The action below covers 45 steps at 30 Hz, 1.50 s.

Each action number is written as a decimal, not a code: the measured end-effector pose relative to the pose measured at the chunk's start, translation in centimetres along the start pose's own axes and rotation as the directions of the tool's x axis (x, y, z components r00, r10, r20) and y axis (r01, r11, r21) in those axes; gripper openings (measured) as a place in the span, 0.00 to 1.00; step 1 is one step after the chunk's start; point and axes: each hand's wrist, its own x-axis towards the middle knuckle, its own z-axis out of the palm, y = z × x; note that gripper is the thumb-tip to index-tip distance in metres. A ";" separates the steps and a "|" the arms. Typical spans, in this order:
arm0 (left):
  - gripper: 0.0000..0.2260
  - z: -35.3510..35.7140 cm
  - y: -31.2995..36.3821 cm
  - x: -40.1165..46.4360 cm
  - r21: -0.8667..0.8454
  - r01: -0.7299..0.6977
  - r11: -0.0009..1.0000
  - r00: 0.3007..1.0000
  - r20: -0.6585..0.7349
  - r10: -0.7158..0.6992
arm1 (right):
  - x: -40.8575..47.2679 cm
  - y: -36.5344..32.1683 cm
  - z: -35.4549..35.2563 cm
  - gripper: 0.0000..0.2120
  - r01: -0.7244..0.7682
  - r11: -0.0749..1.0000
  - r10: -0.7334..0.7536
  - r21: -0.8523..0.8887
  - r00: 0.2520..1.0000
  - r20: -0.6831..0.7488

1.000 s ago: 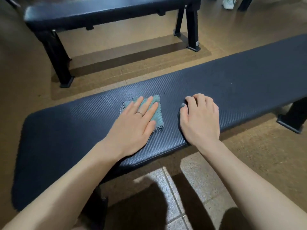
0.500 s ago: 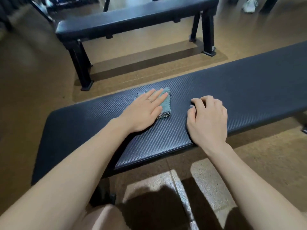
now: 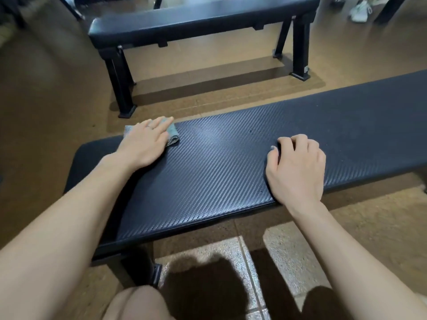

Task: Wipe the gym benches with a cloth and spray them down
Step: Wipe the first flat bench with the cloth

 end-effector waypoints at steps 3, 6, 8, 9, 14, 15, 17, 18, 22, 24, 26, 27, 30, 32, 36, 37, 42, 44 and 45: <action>0.24 1.2 8.5 3.4 0.043 -0.142 0.989 0.990 0.009 0.141 | 0.1 -0.1 0.1 0.16 -0.006 1.000 0.007 0.024 1.000 -0.016; 0.25 2.5 15.4 4.4 0.063 -0.233 0.970 0.972 0.056 0.230 | 0.2 0.1 0.0 0.15 -0.025 0.998 0.026 0.055 0.999 -0.018; 0.25 2.9 15.7 3.9 0.037 -0.273 0.961 0.960 0.075 0.269 | 0.3 0.4 0.0 0.15 -0.023 0.996 0.024 0.087 1.000 -0.015; 0.25 2.7 14.6 3.3 0.025 -0.295 0.955 0.953 0.080 0.292 | 0.3 0.5 0.0 0.15 -0.017 0.995 0.018 0.103 1.000 -0.011; 0.26 0.9 2.1 -2.5 0.018 -0.187 0.982 0.981 0.052 0.185 | 0.0 0.7 0.0 0.16 0.022 0.995 -0.019 0.095 0.999 -0.029; 0.28 0.5 0.1 -3.8 0.011 -0.129 0.992 0.991 0.039 0.129 | 0.0 0.6 0.1 0.16 0.023 0.996 -0.021 0.081 0.999 -0.036; 0.26 0.5 -1.5 -4.6 0.034 -0.045 0.998 0.999 0.013 0.045 | 0.1 0.3 0.3 0.16 0.018 0.998 -0.015 0.055 0.999 -0.045; 0.25 0.8 -1.0 -4.1 0.054 -0.020 0.998 1.000 0.012 0.020 | 0.2 0.2 0.4 0.16 0.012 0.999 -0.010 0.047 0.999 -0.049; 0.25 2.3 8.2 0.3 0.101 -0.099 0.990 0.995 0.033 0.096 | 0.4 0.2 0.5 0.16 0.003 1.000 -0.002 0.030 0.999 -0.049; 0.25 3.4 15.0 2.1 0.081 -0.192 0.978 0.980 0.059 0.187 | 0.5 0.5 0.4 0.16 0.010 0.999 -0.008 0.043 0.999 -0.048; 0.25 4.2 20.3 2.2 0.079 -0.274 0.958 0.960 0.086 0.268 | 0.8 1.2 0.1 0.15 0.025 0.994 -0.021 0.109 0.999 -0.040; 0.25 4.6 21.5 1.9 0.082 -0.301 0.950 0.951 0.092 0.294 | 1.1 1.9 -0.2 0.15 0.026 0.989 -0.022 0.144 0.999 -0.027; 0.25 4.6 19.9 -1.5 0.078 -0.371 0.926 0.927 0.088 0.364 | 3.0 5.9 -1.3 0.14 -0.012 0.995 0.016 0.097 0.999 -0.044; 0.26 4.5 17.7 -6.0 0.075 -0.401 0.913 0.914 0.097 0.393 | 4.8 9.1 -1.6 0.14 -0.036 0.998 0.038 0.051 0.999 -0.037; 0.26 4.9 14.9 -14.2 0.139 -0.415 0.899 0.910 0.077 0.408 | 6.8 12.4 -0.9 0.14 0.004 0.997 -0.004 0.073 1.000 -0.010; 0.25 4.9 14.7 -14.8 0.150 -0.412 0.899 0.911 0.071 0.406 | 6.8 12.3 -0.7 0.15 0.009 0.997 -0.007 0.071 1.000 -0.028; 0.28 5.4 20.2 -9.2 0.125 -0.396 0.909 0.918 0.071 0.390 | 6.4 12.3 -0.4 0.16 0.001 0.998 0.003 0.058 0.998 -0.059; 0.28 6.0 23.8 -5.6 0.108 -0.400 0.910 0.916 0.081 0.393 | 6.8 12.7 -0.5 0.15 -0.004 0.996 0.008 0.092 0.999 -0.041; 0.28 6.2 25.5 -4.0 0.108 -0.397 0.911 0.917 0.085 0.390 | 7.2 12.8 -0.5 0.14 -0.008 0.993 0.011 0.121 1.000 -0.029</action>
